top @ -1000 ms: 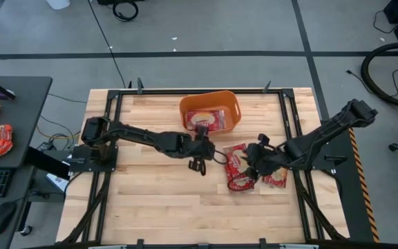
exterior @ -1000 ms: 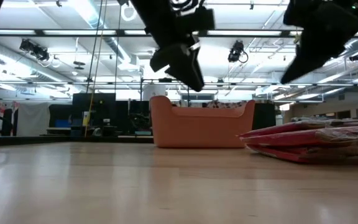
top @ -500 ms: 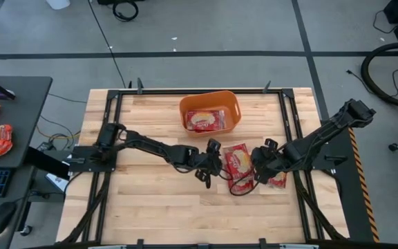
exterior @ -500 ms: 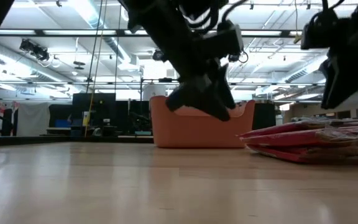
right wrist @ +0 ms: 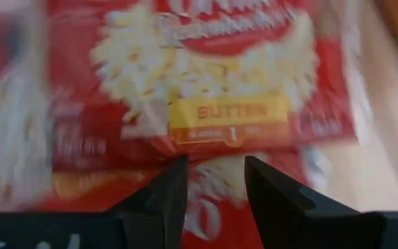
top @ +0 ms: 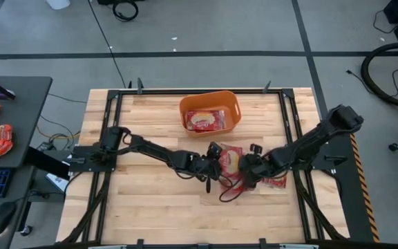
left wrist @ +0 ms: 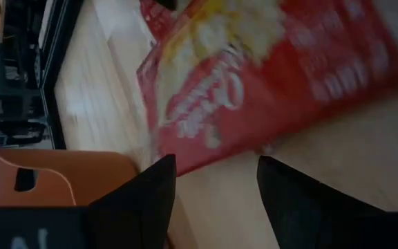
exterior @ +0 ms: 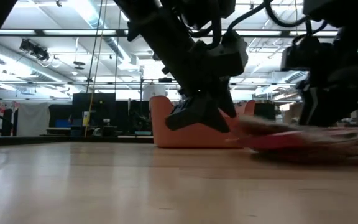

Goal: Sort popcorn bags into baskets
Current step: Put the red popcorn bag into the orange bin

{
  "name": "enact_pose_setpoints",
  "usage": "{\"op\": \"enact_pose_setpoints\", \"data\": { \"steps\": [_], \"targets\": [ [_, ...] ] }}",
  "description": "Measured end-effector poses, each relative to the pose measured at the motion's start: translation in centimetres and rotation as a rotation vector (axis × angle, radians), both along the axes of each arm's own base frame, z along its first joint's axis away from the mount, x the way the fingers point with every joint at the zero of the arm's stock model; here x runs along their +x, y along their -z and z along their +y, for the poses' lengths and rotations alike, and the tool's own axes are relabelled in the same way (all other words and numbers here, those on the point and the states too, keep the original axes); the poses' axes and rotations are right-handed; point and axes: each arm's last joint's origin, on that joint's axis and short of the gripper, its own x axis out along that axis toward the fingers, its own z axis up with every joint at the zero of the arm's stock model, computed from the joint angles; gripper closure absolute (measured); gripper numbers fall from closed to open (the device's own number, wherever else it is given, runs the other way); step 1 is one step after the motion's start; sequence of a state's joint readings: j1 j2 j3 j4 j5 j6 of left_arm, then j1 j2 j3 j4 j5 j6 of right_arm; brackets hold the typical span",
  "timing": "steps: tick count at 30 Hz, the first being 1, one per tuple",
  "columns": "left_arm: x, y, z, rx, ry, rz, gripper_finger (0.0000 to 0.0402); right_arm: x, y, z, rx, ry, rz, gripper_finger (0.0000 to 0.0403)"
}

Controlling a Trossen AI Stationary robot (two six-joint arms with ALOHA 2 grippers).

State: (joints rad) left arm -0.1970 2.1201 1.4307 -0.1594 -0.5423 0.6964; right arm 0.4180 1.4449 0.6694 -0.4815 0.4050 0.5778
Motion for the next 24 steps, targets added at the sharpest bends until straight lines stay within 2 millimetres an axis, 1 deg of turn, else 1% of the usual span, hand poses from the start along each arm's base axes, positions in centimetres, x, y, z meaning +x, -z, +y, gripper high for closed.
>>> {"op": "enact_pose_setpoints", "data": {
  "steps": [2,4,6,10,14,16,18,24],
  "targets": [
    [-0.4,0.2,-0.3,0.013,0.012,0.045,0.0194,0.6,-0.2,0.1,0.003,-0.019,0.01,0.0253],
    [-0.8,0.5,-0.6,0.03,0.028,0.097,0.0194,0.7,-0.6,0.1,-0.006,-0.017,0.032,0.0253],
    [-0.9,0.6,-0.8,0.035,0.036,0.111,0.0194,0.8,-1.2,0.3,-0.002,-0.021,0.023,0.0253],
    [-0.9,0.6,-0.7,0.032,0.035,0.115,0.0194,0.0,-2.2,0.4,0.008,-0.007,0.024,0.0253],
    [-1.4,0.9,-0.8,0.026,0.018,0.163,0.0194,-1.1,-2.8,0.3,0.018,0.055,0.04,0.0253],
    [-1.6,1.0,-1.1,-0.011,-0.024,0.146,0.0194,-1.5,-3.0,0.5,0.012,0.074,0.03,0.0253],
    [-1.6,0.9,-1.5,-0.066,-0.1,0.091,0.0194,-1.5,-3.0,0.7,-0.014,0.086,0.004,0.0253],
    [-1.6,0.8,-2.2,-0.346,-0.383,-0.106,0.0194,-1.0,-2.9,0.9,-0.102,0.118,-0.088,0.0253]
  ]
}}
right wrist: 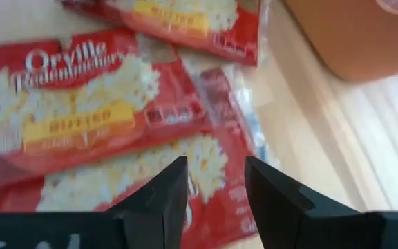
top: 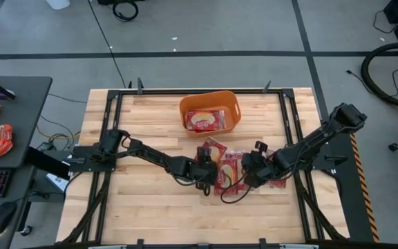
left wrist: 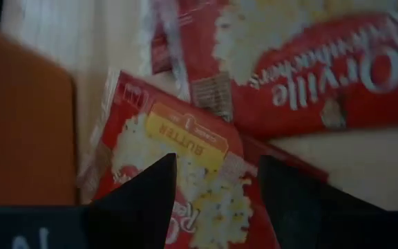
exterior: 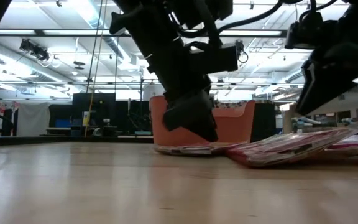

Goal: Sort popcorn bags into baskets
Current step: Put the red popcorn bag into the orange bin

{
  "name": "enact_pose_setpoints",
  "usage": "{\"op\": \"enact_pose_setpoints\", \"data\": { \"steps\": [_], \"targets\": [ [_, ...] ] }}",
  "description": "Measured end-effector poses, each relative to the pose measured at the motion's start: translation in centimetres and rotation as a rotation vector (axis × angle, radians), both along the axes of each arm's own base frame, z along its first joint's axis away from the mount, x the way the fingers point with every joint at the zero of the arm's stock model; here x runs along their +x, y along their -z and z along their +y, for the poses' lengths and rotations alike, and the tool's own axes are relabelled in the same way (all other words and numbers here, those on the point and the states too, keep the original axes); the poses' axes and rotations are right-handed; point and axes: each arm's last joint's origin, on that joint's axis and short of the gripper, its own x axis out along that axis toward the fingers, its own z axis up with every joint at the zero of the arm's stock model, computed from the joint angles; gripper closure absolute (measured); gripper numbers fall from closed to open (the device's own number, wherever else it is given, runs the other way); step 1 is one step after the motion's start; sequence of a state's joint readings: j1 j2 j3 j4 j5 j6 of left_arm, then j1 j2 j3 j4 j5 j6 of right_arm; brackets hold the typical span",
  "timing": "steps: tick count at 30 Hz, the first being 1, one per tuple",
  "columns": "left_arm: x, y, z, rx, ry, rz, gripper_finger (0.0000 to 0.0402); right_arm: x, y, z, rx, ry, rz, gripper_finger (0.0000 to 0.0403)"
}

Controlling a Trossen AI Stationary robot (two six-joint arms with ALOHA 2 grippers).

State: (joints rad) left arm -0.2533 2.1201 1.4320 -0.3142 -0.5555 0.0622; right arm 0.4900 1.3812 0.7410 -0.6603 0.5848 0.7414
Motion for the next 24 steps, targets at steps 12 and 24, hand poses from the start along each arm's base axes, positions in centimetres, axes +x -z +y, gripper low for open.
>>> {"op": "enact_pose_setpoints", "data": {
  "steps": [12,24],
  "targets": [
    [0.4,0.1,-1.9,-0.146,-0.137,-0.165,0.0194,0.6,-0.1,0.3,0.018,-0.007,-0.058,0.0253],
    [0.0,3.0,-0.9,0.008,-0.15,-0.004,0.0207,0.7,-0.1,0.5,0.038,-0.019,-0.064,0.0253]
  ]
}}
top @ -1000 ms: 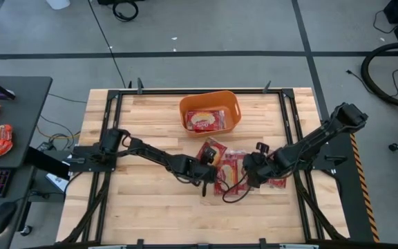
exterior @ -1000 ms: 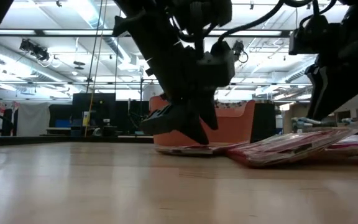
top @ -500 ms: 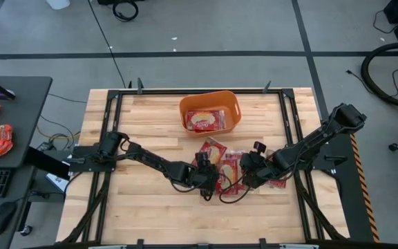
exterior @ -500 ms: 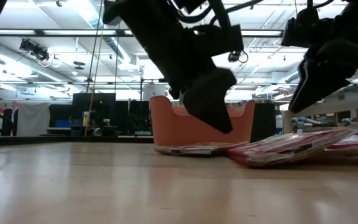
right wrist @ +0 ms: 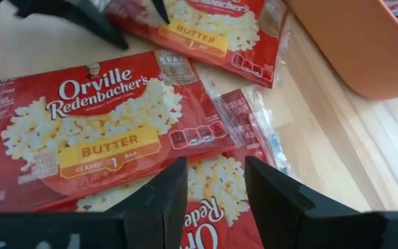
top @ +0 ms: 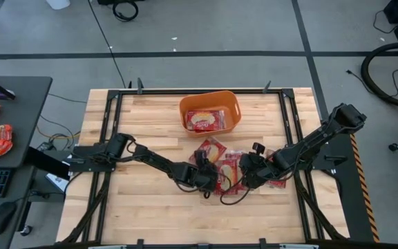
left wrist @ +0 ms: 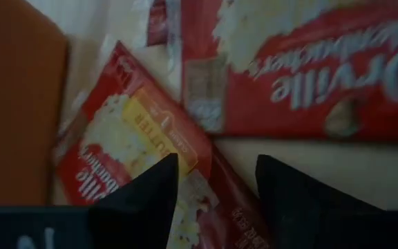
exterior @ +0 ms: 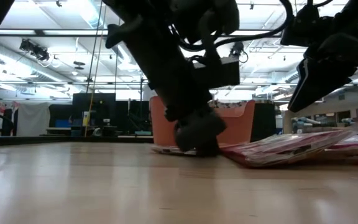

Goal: Sort popcorn bags into baskets
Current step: Put the red popcorn bag into the orange bin

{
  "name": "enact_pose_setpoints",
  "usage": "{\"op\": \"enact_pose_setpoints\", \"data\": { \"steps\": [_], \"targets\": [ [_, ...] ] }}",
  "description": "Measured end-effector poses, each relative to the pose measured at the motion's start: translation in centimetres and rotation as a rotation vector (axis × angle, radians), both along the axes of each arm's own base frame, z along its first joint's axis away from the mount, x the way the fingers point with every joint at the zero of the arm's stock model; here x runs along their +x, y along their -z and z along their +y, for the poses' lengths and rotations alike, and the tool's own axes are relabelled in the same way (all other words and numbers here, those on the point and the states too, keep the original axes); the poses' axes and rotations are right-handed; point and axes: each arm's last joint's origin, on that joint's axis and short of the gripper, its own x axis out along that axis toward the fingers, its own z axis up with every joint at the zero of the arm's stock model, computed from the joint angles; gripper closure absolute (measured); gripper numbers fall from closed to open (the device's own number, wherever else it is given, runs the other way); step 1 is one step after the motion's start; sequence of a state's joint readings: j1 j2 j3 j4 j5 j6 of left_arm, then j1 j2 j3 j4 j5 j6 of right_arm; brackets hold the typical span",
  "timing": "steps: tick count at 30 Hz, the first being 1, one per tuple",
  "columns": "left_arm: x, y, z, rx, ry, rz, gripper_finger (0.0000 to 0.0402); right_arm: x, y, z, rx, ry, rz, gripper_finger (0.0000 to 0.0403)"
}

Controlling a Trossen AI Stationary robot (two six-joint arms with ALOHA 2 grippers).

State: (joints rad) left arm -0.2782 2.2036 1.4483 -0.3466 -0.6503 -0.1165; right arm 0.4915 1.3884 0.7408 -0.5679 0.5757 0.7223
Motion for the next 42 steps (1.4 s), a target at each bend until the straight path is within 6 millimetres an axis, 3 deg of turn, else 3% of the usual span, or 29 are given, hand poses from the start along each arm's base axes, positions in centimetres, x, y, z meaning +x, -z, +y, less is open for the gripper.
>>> {"op": "enact_pose_setpoints", "data": {
  "steps": [5,12,18,32,38,42],
  "targets": [
    [-0.8,0.4,0.5,0.112,0.026,0.122,0.0272,0.0,0.0,0.4,0.007,-0.016,-0.013,0.0253],
    [-1.6,0.7,2.1,0.115,-0.036,0.218,0.0388,-0.2,-0.1,1.1,0.017,-0.043,-0.03,0.0253],
    [-1.9,-0.4,2.3,0.11,-0.012,0.241,0.0397,-0.2,-0.1,1.1,0.016,-0.045,-0.032,0.0253],
    [-4.2,-11.8,2.5,0.096,0.018,-0.001,0.04,-0.3,-0.2,1.2,-0.032,-0.034,-0.059,0.0253],
    [-4.6,-15.4,3.5,0.181,0.029,-0.11,0.04,-0.3,-0.2,1.2,-0.034,-0.036,-0.059,0.0253],
    [-4.0,-16.6,5.0,0.291,0.051,-0.123,0.0401,-0.2,-0.2,1.2,-0.032,-0.039,-0.065,0.0253]
  ]
}}
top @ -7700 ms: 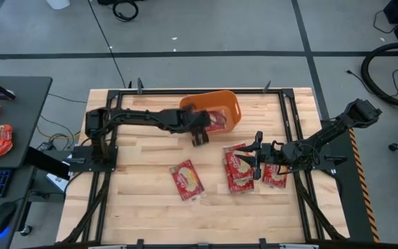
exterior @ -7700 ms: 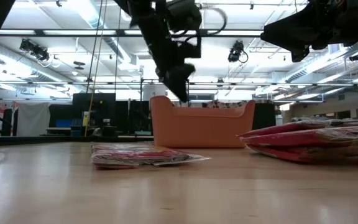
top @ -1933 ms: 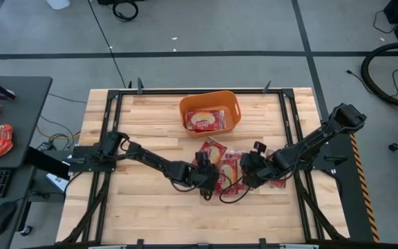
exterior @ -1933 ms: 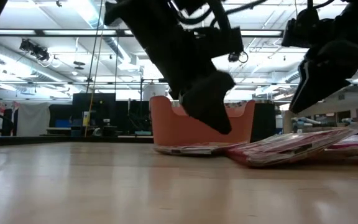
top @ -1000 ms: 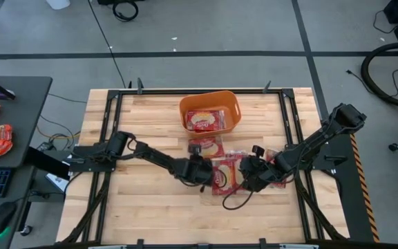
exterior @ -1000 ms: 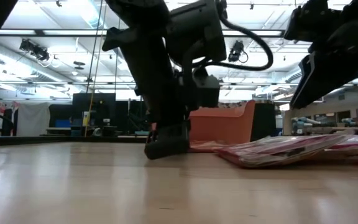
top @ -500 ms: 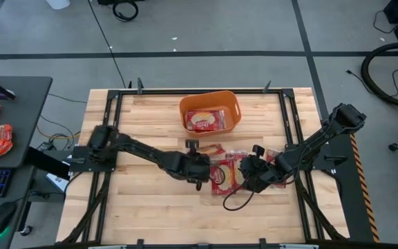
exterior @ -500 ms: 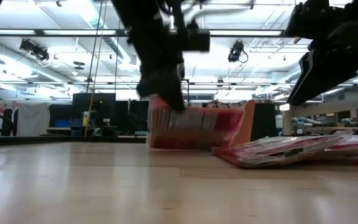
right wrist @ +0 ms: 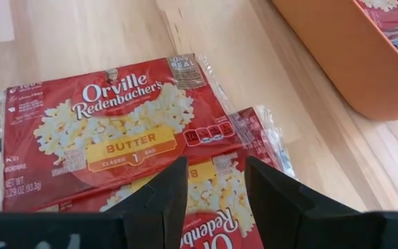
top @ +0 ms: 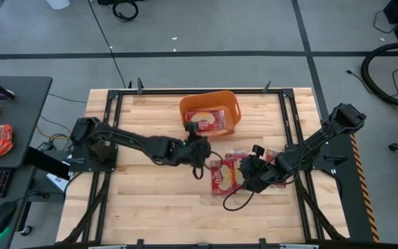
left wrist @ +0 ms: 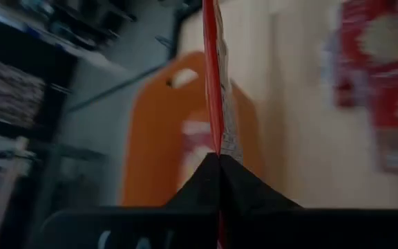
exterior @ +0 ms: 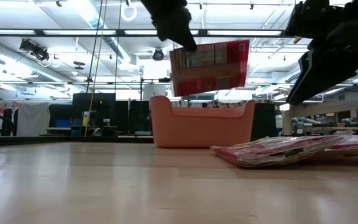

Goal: Sort popcorn bags into baskets
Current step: Put the red popcorn bag into the orange bin

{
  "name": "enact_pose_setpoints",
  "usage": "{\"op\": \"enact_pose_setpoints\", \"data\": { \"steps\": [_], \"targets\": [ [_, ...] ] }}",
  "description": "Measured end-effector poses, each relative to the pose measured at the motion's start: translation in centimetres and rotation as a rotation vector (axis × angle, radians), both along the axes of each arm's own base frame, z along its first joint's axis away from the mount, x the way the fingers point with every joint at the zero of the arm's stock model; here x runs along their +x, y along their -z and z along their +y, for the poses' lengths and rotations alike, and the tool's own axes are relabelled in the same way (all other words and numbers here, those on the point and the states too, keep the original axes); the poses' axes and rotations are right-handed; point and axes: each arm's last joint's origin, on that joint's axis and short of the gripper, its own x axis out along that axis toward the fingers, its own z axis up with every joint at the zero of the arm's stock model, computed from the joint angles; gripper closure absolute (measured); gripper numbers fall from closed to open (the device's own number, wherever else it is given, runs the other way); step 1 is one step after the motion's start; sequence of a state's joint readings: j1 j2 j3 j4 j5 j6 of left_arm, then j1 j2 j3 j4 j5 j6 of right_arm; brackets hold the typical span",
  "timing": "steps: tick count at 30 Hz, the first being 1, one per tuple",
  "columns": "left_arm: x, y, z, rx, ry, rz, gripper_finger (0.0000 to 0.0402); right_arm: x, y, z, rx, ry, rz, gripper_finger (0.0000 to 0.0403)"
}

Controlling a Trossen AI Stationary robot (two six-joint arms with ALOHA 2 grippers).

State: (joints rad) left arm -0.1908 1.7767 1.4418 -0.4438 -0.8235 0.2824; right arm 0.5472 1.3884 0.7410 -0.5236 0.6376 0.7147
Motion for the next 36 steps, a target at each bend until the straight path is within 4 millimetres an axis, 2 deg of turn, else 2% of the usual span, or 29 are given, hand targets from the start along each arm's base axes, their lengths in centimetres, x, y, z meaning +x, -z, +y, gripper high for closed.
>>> {"op": "enact_pose_setpoints", "data": {
  "steps": [3,6,14,17,22,26,31,36],
  "targets": [
    [0.5,-0.2,2.0,0.058,0.001,0.029,0.0401,0.0,0.0,0.0,0.001,0.0,-0.001,0.0253],
    [1.0,0.2,4.6,0.042,0.003,0.063,0.0401,0.0,0.0,0.0,0.001,-0.001,-0.001,0.0253],
    [0.1,3.4,13.0,0.037,-0.065,0.085,0.0397,0.0,0.0,0.0,-0.002,-0.009,-0.002,0.0253],
    [-0.5,4.4,14.4,-0.015,-0.059,0.086,0.0368,0.0,0.0,0.0,-0.002,-0.009,-0.002,0.0253],
    [-0.3,4.8,12.7,-0.077,0.019,0.113,0.0294,0.0,0.0,0.0,-0.001,-0.01,-0.001,0.0253],
    [0.2,4.8,9.6,-0.109,0.153,0.112,0.0249,0.0,0.0,0.1,0.004,-0.013,0.002,0.0253],
    [0.9,5.5,4.9,-0.236,0.454,0.132,0.0237,-0.1,0.2,0.2,0.064,-0.036,0.048,0.0253],
    [1.3,7.7,1.8,-0.261,0.498,0.19,0.0235,-0.5,0.7,0.2,0.118,-0.063,0.103,0.0253]
  ]
}}
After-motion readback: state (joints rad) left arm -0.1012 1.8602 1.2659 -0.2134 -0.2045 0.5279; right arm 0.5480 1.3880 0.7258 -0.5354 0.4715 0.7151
